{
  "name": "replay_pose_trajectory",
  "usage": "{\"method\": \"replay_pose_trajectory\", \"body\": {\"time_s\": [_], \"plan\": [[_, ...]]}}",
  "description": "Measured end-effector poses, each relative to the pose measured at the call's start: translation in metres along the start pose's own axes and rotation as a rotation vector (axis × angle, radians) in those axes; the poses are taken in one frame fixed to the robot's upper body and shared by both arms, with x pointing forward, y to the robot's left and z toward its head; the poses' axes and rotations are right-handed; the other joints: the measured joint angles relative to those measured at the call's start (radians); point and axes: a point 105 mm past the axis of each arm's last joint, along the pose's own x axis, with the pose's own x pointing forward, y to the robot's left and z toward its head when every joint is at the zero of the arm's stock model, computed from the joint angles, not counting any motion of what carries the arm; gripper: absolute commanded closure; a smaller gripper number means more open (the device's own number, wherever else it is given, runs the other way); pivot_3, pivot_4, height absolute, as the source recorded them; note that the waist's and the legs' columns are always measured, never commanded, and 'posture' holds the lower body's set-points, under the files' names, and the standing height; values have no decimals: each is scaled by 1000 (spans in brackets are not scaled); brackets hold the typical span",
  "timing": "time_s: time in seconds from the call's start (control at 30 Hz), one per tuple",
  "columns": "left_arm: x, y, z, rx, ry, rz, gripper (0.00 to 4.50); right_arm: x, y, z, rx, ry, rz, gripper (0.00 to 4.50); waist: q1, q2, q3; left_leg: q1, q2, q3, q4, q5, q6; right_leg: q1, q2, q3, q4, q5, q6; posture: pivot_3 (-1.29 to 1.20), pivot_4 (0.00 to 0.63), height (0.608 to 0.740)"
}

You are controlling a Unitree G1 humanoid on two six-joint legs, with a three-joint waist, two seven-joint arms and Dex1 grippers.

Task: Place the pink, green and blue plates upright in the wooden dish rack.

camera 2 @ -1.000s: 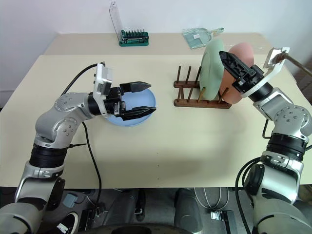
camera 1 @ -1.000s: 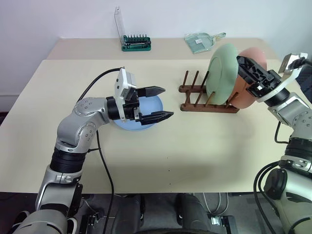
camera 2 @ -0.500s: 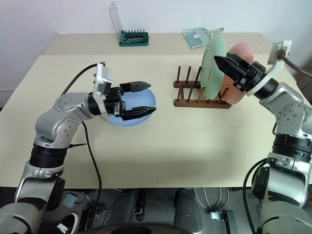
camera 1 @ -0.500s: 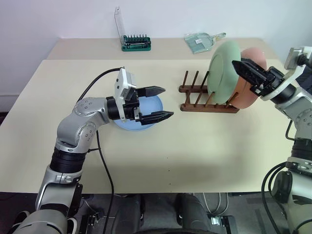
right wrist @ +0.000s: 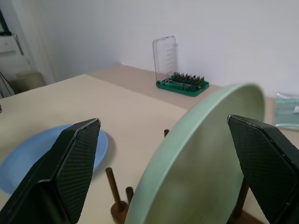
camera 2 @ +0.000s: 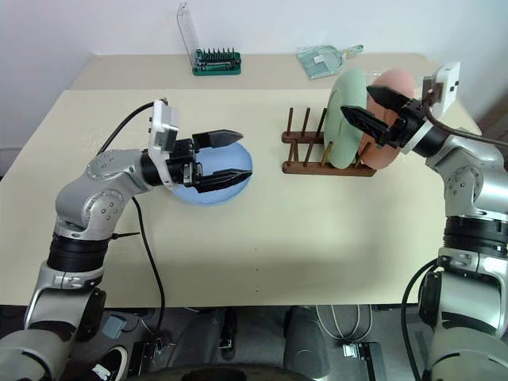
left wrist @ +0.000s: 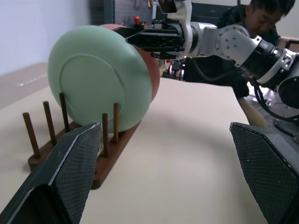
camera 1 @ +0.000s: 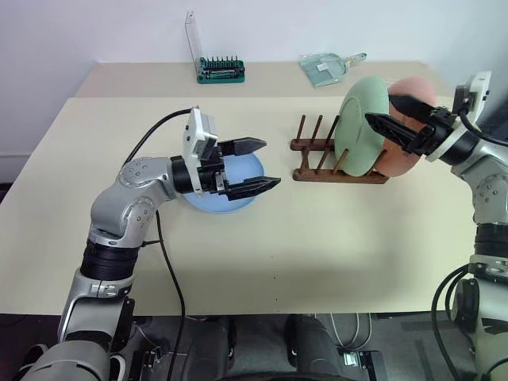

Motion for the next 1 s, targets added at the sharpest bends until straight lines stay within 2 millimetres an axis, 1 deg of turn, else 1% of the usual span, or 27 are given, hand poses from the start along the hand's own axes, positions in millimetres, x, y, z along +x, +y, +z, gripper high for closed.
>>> {"method": "replay_pose_trajectory", "body": {"time_s": [0.17, 0.23, 0.43, 0.47, 0.53, 0.6, 0.67, 0.7, 0.73, 0.8, 0.87, 0.9, 0.97, 1.0], "plan": [[0, 0, 0, -1, -2, 4, 0, 0, 1, 2, 10, -11, 8, 61, 1, 0, 0, 0, 0, 0, 0, 0, 0, 0, 0, 0, 0, 0, 0, 0, 150, 724], [0, 0, 0, -3, -4, 4, 0, 0, 1, 7, 17, -31, 4, 61, 1, 0, 0, 0, 0, 0, 0, 0, 0, 0, 0, 0, 0, 0, 0, 0, 150, 724], [-1, 2, 1, -3, -2, 14, 0, -2, -1, 43, 8, -182, 15, 61, 1, 0, 0, 0, 0, 0, 0, 0, 0, 0, 0, 0, 0, 0, 0, 0, 150, 724], [-2, 3, 0, -8, 4, 25, 0, -3, 2, 49, 12, -207, 36, 61, 1, 0, 0, 0, 0, 0, 0, 0, 0, 0, 0, 0, 0, 0, 0, 0, 150, 724], [-8, 13, -1, -15, 30, 80, 0, -6, 21, 52, -5, -199, 135, 61, 2, 0, 0, 0, 0, -1, 0, 0, 0, 0, 0, 0, 0, 0, 0, 0, 150, 724], [-24, 31, -2, -26, 98, 173, 0, -7, 49, 40, -26, -130, 277, 61, 3, -1, 0, 0, 1, -2, 0, 0, 0, 0, 1, -1, 0, 0, 0, 0, 150, 724], [-43, 43, -5, -41, 188, 243, 0, -8, 70, 26, -14, -75, 376, 61, -3, -1, 0, 0, 1, -2, 0, 0, 0, 0, 1, -1, 0, 0, 0, 0, 150, 724], [-54, 49, -7, -43, 227, 284, 0, -8, 76, 21, -4, -56, 405, 61, -6, -1, 0, 0, 1, -2, 0, 0, 0, 0, 1, -1, 0, 0, 0, 0, 150, 724], [-65, 56, -10, -48, 270, 333, 0, -8, 81, 17, -3, -41, 427, 61, -7, -1, 0, 0, 1, -2, 0, 0, 0, 0, 1, -1, 0, 0, 0, 0, 150, 724], [-89, 71, -16, -62, 349, 440, 0, -7, 88, 17, -15, -35, 458, 61, -8, -1, 0, 0, 1, -2, 0, 0, 0, 0, 1, -1, 1, 0, 0, 0, 150, 724], [-120, 88, -20, -97, 447, 591, 0, -5, 91, 17, -19, -36, 472, 61, -13, -2, 1, 0, 1, -2, 0, 0, 0, 0, 1, -1, 1, 0, 0, 0, 150, 724], [-133, 94, -20, -108, 482, 655, 0, -4, 92, 16, -17, -36, 473, 61, -14, -2, 1, 0, 1, -2, 0, 0, 0, 0, 1, -1, 0, 0, 0, 0, 150, 724], [-154, 104, -19, -186, 528, 793, 0, -1, 94, 12, -10, -33, 483, 61, -12, -3, 1, 0, 1, -2, 0, 0, 0, 0, 1, -1, 0, 0, 0, 0, 150, 724], [-160, 106, -18, -225, 532, 841, 0, 1, 97, 9, 0, -31, 494, 61, -12, -4, 2, 0, 1, -3, 0, 0, 0, 0, 1, -1, 0, 0, 0, 0, 150, 724]]}}
